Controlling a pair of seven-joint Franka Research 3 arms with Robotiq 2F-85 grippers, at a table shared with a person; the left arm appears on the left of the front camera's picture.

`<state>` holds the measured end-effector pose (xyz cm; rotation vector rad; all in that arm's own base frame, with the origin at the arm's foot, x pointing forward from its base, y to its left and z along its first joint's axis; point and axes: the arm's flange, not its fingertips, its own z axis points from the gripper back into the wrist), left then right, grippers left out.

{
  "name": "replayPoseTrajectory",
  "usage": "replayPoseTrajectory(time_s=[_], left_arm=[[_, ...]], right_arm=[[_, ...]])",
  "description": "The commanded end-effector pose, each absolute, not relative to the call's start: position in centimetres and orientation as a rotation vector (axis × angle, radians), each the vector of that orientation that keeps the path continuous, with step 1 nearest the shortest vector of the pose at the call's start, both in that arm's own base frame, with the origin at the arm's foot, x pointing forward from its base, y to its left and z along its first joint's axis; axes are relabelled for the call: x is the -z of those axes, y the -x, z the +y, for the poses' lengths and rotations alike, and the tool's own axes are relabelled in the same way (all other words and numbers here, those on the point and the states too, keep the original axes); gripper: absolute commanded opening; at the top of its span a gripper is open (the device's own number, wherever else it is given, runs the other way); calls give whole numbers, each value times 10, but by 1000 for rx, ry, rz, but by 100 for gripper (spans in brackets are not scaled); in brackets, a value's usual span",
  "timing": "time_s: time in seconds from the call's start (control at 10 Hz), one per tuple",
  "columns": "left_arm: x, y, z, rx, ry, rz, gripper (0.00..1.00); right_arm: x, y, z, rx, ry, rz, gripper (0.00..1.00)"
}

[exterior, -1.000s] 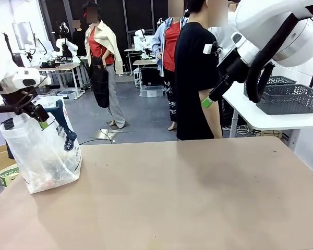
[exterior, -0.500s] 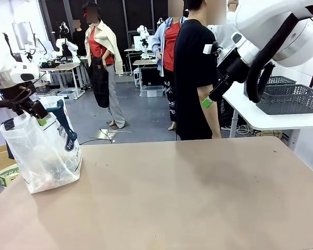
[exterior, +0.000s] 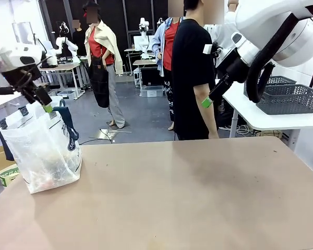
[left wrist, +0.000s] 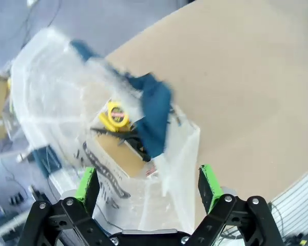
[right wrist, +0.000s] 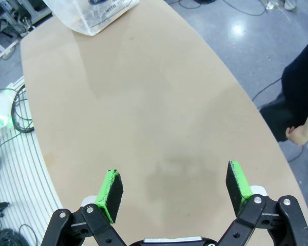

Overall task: Transfer purchased items from the store into the shopping bag.
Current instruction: Move the Reusable shopping bag to the right side of the table.

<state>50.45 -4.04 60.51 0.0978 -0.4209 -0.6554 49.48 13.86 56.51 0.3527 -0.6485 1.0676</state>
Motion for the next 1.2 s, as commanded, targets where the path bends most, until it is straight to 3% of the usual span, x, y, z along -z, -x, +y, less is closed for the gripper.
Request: replayPoseTrajectory(time_s=[0.0, 0.5, 1.1], left_arm=[[-621, -515, -44, 853, -41, -426, 100], [-625, -552, -72, 1220, 196, -529, 100], [-615, -552, -94, 1427, 379, -643, 100]], right_arm=[[-565, -495, 138, -1071, -345, -642, 100], [-565, -495, 138, -1071, -345, -642, 100], [-565, -495, 138, -1071, -345, -642, 100]])
